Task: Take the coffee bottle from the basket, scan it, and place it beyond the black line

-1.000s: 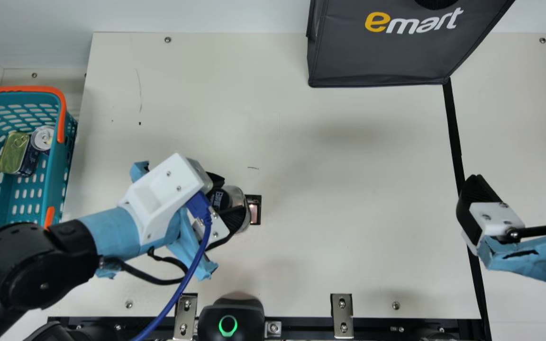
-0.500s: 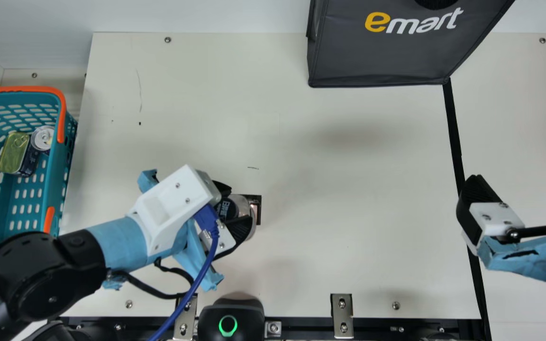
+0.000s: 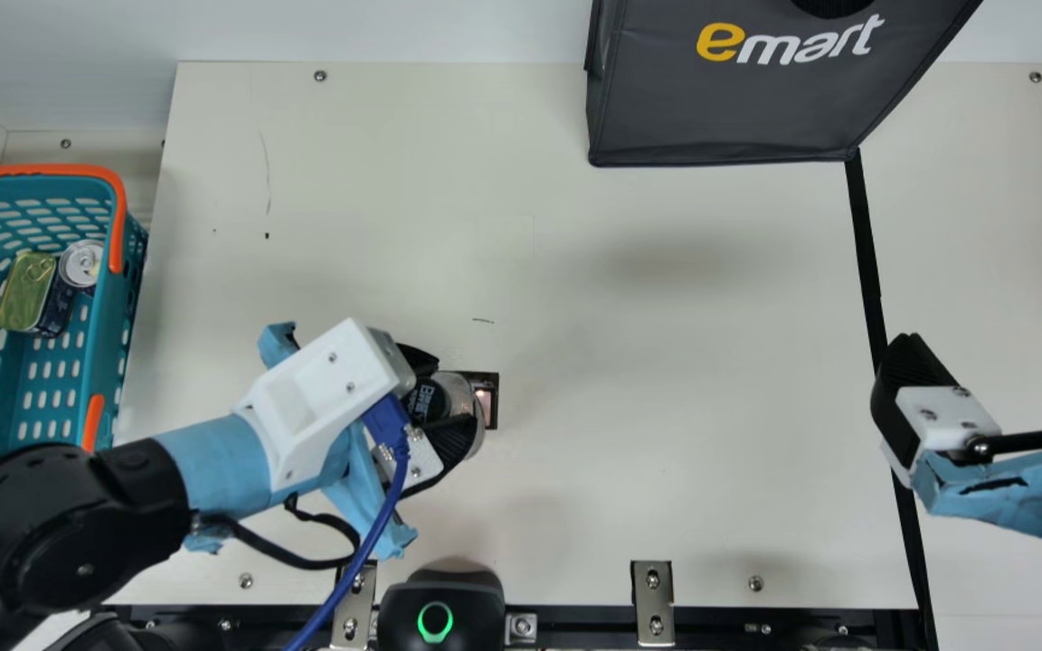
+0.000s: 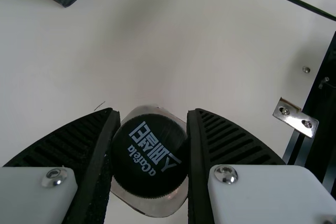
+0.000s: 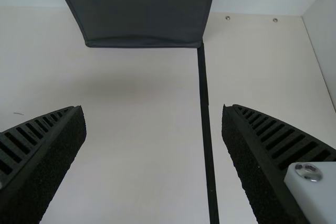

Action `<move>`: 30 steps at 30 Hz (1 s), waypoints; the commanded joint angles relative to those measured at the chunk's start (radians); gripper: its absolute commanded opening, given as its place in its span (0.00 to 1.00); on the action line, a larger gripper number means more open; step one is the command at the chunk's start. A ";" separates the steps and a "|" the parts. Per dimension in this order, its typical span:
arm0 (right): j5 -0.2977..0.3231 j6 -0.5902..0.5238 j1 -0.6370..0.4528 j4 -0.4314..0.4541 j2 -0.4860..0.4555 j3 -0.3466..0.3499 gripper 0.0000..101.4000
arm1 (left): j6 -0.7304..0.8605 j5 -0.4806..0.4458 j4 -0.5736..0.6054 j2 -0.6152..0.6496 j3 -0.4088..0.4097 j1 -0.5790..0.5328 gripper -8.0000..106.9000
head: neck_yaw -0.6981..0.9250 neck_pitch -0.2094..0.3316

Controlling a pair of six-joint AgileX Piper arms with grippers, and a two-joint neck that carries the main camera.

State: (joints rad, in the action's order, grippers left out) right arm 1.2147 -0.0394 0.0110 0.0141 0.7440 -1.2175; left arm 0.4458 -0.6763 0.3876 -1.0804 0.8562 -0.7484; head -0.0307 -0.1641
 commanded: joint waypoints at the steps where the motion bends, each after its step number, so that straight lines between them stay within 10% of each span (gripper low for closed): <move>1: 0.000 0.000 0.000 0.000 0.000 0.000 0.90 | 0.022 -0.005 0.011 0.003 0.005 0.004 0.16 | 0.003 0.026; 30: -0.001 0.000 0.000 0.000 0.000 0.000 0.90 | 0.271 -0.105 0.165 -0.029 0.067 0.114 0.16 | 0.003 0.026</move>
State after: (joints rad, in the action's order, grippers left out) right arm 1.2135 -0.0394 0.0110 0.0141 0.7440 -1.2175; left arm 0.7145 -0.7810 0.5516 -1.1071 0.9225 -0.6336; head -0.0291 -0.1657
